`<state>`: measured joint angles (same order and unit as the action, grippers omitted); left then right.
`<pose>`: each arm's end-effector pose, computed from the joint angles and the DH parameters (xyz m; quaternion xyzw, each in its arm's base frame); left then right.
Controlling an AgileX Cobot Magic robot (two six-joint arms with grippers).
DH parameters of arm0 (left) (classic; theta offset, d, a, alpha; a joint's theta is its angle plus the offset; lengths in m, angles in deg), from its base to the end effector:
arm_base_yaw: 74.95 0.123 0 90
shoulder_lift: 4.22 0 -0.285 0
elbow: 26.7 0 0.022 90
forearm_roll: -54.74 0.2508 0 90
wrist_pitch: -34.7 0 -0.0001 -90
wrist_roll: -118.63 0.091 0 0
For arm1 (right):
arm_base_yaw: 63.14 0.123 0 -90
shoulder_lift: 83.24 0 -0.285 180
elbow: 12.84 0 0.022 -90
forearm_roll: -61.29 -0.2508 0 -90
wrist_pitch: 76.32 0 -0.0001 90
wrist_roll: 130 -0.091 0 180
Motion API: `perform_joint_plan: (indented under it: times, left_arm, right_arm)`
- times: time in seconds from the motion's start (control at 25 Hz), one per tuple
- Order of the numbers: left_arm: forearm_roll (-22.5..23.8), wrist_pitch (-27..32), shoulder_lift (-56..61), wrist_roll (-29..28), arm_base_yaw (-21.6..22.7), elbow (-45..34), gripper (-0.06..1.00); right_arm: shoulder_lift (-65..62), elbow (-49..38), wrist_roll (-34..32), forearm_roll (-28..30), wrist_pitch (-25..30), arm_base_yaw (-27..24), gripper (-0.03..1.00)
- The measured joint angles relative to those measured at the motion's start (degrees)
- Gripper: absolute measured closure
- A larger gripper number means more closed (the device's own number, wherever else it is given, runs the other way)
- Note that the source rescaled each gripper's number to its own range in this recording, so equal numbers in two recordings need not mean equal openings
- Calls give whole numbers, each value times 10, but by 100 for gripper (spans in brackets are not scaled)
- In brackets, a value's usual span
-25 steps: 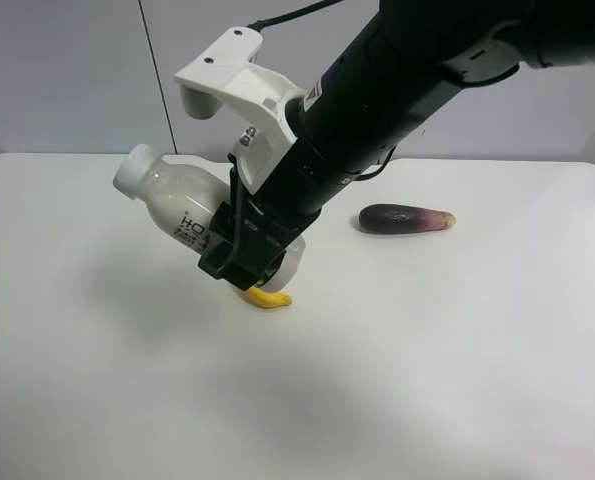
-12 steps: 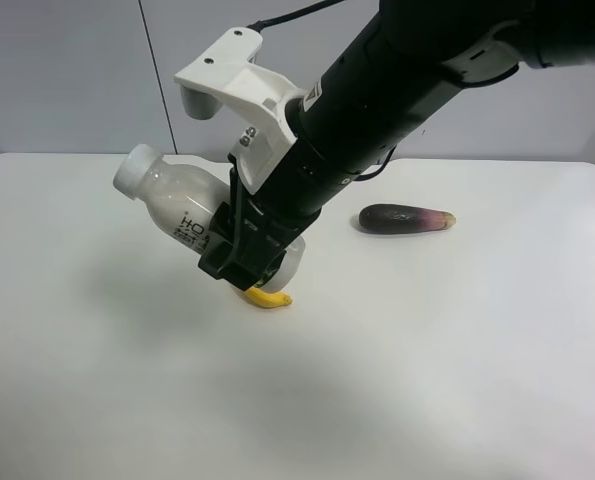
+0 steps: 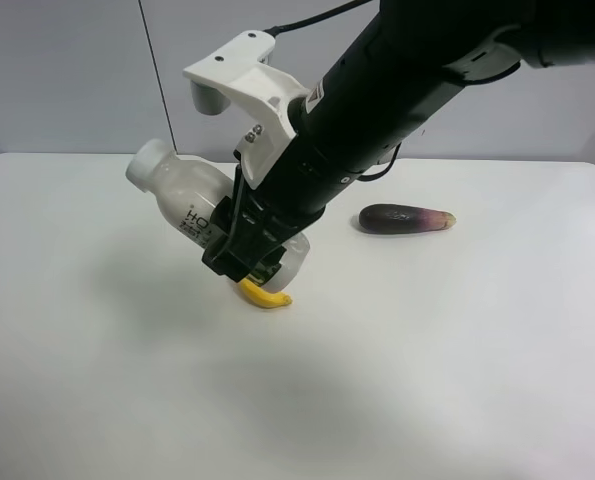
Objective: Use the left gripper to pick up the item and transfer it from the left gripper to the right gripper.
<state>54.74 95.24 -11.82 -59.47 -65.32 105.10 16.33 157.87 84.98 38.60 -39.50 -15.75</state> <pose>-0.0058 -0.0010 0.2794 -0.0573 0.8477 0.0530 0.5247 0.2177 0.2677 0.2726 -0.5298 0.7812 0.1894 0.2704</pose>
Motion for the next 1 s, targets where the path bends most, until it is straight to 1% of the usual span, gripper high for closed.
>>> perform_joint_plan:
  times: [0.12,0.32,0.52,0.64,0.8,1.0]
  left_arm:
    - [0,0,0,0,-18,0,11]
    - [0,0,0,0,-51,0,11]
    - [0,0,0,0,-59,0,11]
    - [0,0,0,0,-59,0,11]
    - [0,0,0,0,-59,0,11]
    - [0,0,0,0,-59,0,11]
  right_arm:
    - [-9,0,-59,40,1,0,97]
    - [-24,0,-151,87,2,0,97]
    - [-34,-1,-226,134,4,0,97]
    - [-48,-1,-256,149,12,-7,97]
    - [-75,-15,-268,161,17,-31,97]
    - [-119,-88,-279,159,15,-68,97]
